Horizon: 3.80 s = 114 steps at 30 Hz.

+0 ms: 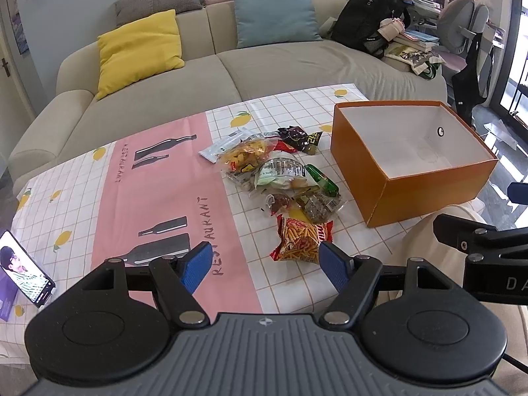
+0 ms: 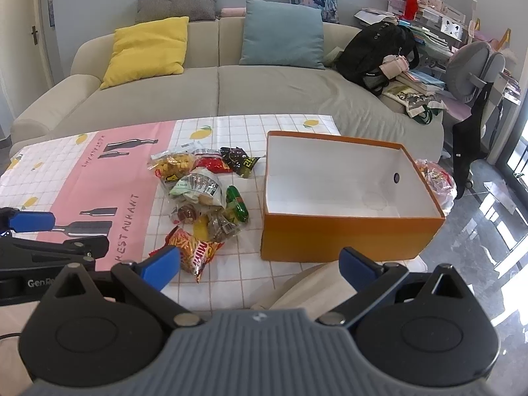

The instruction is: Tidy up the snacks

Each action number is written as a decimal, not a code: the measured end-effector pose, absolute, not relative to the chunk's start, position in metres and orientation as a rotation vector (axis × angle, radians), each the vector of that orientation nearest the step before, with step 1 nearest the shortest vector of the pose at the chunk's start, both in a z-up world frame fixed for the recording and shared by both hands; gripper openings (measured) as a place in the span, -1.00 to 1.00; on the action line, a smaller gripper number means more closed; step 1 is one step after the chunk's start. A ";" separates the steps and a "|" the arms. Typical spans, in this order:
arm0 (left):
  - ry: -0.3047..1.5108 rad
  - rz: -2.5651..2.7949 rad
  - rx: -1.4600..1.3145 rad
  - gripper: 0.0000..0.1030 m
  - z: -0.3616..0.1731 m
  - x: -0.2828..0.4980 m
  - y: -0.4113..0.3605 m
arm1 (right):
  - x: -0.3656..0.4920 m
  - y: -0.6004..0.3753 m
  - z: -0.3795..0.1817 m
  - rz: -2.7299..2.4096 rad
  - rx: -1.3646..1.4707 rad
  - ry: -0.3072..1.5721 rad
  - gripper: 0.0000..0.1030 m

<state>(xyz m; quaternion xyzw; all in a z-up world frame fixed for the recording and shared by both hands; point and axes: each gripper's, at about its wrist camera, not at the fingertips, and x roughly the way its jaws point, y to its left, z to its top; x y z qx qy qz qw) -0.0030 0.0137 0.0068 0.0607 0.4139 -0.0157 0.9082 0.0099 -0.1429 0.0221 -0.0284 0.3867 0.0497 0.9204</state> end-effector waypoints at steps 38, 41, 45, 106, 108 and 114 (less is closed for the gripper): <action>0.852 -0.032 0.124 0.67 0.006 -0.004 0.017 | 0.007 -0.138 0.024 0.142 -0.078 0.776 0.94; 0.852 -0.031 0.123 0.67 0.006 -0.004 0.017 | 0.007 -0.137 0.024 0.143 -0.078 0.777 0.94; 0.851 -0.031 0.123 0.67 0.006 -0.004 0.017 | 0.007 -0.137 0.024 0.144 -0.078 0.777 0.94; 1.008 -0.231 -0.113 0.42 -0.056 0.083 0.072 | 0.115 -0.094 -0.053 0.464 -0.322 0.784 0.32; 1.029 -0.234 -0.100 0.42 -0.063 0.090 0.072 | 0.117 -0.086 -0.065 0.524 -0.348 0.822 0.30; 1.090 -0.212 -0.085 0.42 -0.081 0.106 0.080 | 0.130 -0.062 -0.099 0.633 -0.415 0.931 0.30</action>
